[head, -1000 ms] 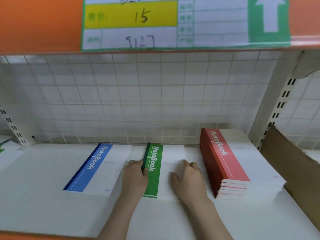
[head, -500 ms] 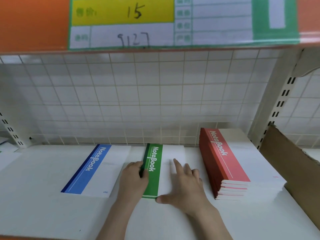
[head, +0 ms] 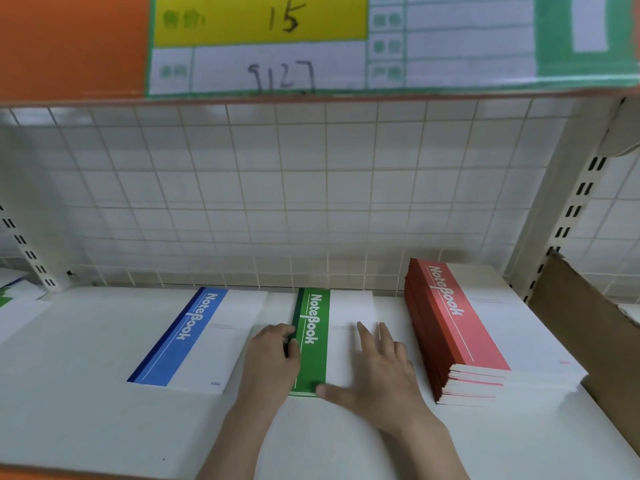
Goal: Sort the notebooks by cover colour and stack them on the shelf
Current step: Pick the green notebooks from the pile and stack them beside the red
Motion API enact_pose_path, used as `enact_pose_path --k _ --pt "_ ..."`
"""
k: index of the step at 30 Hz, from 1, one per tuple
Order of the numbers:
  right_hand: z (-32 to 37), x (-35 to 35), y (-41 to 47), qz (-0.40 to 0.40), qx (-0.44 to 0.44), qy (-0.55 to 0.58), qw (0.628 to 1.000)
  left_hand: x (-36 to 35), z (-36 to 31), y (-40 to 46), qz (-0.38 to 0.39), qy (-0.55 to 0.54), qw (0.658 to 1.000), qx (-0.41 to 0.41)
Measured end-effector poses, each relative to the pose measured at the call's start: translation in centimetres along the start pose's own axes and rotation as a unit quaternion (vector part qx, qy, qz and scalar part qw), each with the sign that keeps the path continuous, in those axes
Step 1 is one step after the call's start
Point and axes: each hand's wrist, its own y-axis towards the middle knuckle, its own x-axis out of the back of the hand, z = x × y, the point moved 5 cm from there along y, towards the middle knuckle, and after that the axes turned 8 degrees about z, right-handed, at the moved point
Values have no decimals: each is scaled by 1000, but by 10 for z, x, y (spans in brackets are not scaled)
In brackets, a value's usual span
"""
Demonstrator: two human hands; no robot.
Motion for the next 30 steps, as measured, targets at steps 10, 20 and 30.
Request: enact_pose_path --k 10,20,30 --pt "16 23 -2 -137 1 23 990 18 -4 -1 -38 19 999 -17" --pt "142 5 2 -129 164 1 978 126 38 -34 -127 54 990 -9" --pt "316 -93 -23 -19 318 18 948 261 147 -104 -206 122 965 108"
